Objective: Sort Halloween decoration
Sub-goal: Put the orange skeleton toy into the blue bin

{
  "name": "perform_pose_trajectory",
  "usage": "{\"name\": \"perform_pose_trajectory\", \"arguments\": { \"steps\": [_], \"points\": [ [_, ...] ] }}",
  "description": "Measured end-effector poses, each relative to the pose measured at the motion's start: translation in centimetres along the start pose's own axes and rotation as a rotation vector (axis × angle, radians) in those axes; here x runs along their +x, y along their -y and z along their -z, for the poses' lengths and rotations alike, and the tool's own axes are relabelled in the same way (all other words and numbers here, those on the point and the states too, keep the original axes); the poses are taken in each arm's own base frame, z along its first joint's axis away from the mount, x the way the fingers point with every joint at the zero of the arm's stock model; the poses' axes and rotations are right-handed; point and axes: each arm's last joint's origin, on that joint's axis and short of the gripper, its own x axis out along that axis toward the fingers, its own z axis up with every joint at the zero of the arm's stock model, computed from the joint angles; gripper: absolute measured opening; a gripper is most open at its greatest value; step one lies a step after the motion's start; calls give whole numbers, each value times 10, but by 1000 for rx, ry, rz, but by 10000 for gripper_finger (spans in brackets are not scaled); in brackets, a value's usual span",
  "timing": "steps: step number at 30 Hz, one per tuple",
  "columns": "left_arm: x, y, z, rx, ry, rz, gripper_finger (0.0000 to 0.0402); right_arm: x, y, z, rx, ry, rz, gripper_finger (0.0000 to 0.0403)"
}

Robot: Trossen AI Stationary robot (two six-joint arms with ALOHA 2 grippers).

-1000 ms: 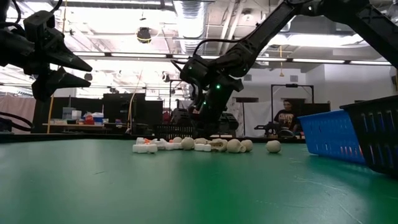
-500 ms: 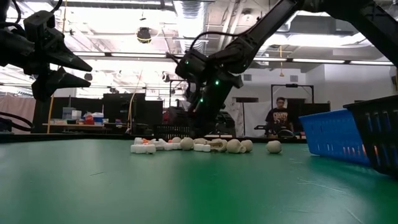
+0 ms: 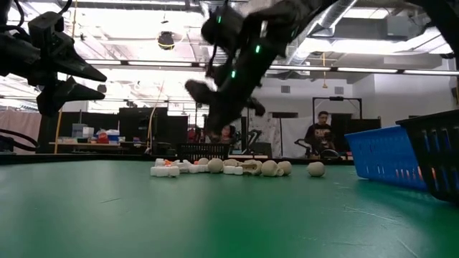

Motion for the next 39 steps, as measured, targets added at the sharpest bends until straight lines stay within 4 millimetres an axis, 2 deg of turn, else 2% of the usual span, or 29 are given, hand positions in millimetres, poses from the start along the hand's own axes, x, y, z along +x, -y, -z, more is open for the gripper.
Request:
{"name": "perform_pose_trajectory", "arguments": {
  "steps": [5, 9, 16, 18, 23, 27, 30, 33, 39],
  "points": [
    [0, 0, 0, -3, 3, 2, 189, -44, -20, -4, -87, 26, -76, 5],
    [0, 0, 0, -3, 3, 2, 189, -88, -35, -1, -139, 22, -138, 5],
    [0, 0, 0, 1, 3, 2, 189, -162, -47, 21, -175, -73, -200, 5],
    [0, 0, 0, 1, 3, 2, 189, -180, -44, 32, -158, -143, -177, 5],
    [0, 0, 0, 0, 3, 2, 189, -221, -36, 76, -69, -379, -19, 5],
    [0, 0, 0, -1, 3, 1, 189, -253, -36, 108, 21, -482, 90, 5],
    [0, 0, 0, -4, 10, -5, 189, -269, -36, 123, 94, -505, 130, 5],
    [0, 0, -1, -12, 19, -15, 189, -277, -38, 132, 143, -503, 141, 5],
    [0, 0, -1, -14, 21, -18, 189, -258, -30, 150, 165, -522, 197, 5]
  ]
}}
